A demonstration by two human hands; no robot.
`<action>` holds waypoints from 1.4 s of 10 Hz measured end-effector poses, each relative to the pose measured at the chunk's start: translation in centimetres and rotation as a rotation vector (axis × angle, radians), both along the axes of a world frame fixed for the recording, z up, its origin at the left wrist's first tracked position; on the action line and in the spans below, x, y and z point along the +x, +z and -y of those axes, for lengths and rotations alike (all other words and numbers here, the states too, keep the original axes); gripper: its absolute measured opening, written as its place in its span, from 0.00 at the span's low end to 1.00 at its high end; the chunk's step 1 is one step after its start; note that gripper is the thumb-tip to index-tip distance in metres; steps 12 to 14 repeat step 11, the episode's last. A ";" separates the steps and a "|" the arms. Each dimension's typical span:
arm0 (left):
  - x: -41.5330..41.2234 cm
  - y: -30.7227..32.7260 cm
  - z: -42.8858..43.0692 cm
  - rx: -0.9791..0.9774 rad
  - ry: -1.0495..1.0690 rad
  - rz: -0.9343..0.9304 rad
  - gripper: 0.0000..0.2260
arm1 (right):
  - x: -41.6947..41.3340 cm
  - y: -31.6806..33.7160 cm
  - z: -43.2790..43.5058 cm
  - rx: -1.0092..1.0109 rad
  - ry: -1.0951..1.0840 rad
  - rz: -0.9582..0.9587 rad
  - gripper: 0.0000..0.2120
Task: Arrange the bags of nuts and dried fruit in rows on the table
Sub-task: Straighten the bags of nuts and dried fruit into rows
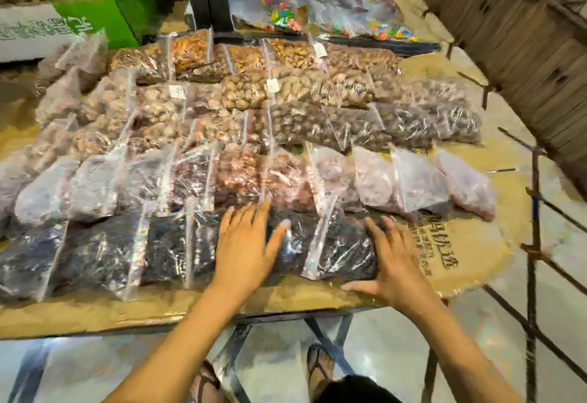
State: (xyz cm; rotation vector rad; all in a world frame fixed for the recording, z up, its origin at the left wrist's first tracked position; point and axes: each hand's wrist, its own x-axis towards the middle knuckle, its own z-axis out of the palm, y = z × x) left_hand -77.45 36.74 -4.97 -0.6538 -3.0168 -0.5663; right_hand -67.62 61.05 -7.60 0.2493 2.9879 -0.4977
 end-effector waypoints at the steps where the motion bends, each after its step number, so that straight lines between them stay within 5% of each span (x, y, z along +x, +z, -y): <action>1: 0.3 0.0 -0.6 0.184 0.125 -0.019 0.21 | -0.8 -1.1 -1.2 -0.155 0.033 0.050 0.59; 2: 0.6 1.2 -1.2 0.313 0.245 0.038 0.15 | -1.2 -1.9 -2.0 -0.276 0.092 -0.035 0.54; 5: 3.3 1.0 -1.6 0.368 0.484 0.006 0.16 | -2.6 -2.1 -3.5 -0.251 0.317 -0.107 0.47; 9: 2.9 -2.7 -2.3 0.322 0.435 -0.175 0.18 | -2.6 -2.0 -2.9 -0.185 0.281 -0.153 0.48; 11: 2.9 -2.2 -1.8 0.391 0.355 -0.116 0.20 | -1.9 0.6 -1.3 -0.005 0.243 -0.010 0.58; 14: 2.9 -2.2 -1.8 0.391 0.355 -0.116 0.20 | -1.9 0.6 -1.3 -0.005 0.243 -0.010 0.58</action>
